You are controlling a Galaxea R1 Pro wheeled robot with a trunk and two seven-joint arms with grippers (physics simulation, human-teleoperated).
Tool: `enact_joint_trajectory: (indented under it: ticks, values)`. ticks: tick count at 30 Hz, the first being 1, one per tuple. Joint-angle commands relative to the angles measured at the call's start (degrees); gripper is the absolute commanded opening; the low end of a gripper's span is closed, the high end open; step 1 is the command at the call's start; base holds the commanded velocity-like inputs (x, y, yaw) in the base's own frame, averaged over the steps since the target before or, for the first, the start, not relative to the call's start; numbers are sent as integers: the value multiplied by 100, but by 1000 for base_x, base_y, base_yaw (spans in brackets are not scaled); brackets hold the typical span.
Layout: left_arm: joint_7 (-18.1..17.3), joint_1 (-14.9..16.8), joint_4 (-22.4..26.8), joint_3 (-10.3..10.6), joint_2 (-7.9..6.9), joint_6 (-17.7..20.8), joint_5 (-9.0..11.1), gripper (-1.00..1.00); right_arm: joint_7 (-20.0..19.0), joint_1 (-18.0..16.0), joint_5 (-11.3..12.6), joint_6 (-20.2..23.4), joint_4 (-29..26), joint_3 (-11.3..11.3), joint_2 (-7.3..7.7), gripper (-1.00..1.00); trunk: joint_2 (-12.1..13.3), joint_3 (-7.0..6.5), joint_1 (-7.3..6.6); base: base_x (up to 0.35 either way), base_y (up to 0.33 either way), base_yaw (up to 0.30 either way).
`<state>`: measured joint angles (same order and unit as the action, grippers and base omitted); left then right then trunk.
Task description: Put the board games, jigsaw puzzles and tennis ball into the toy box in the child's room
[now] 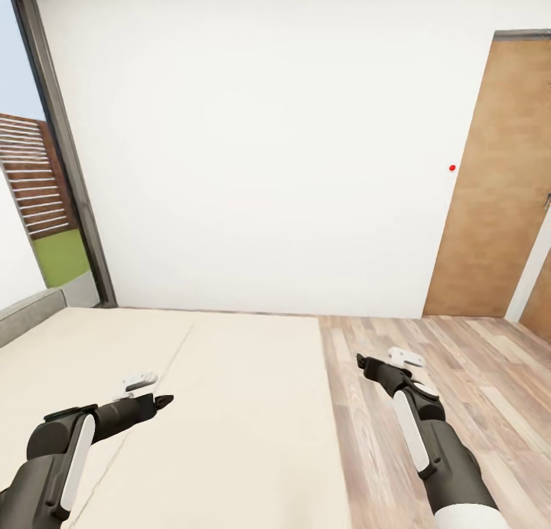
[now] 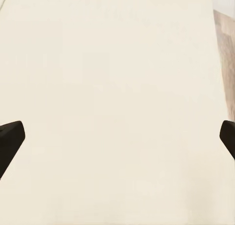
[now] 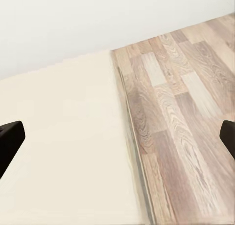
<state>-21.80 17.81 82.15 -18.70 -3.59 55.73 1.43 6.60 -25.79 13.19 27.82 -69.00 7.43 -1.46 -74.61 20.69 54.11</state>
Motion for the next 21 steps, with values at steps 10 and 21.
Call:
enact_joint_trajectory:
  ticks: [10, 21]
  values:
    - [-12, 5, 3, -9, -1, 34, 8, 100, 42, -5, 61, 34, -8, -4, -11, 100, -4, 7, 0, 0, 276, -40]
    - [-14, 3, 3, -10, -1, 29, 13, 100, 37, -5, 61, 23, -8, -15, -10, 100, -4, 7, 0, 0, 104, -161]
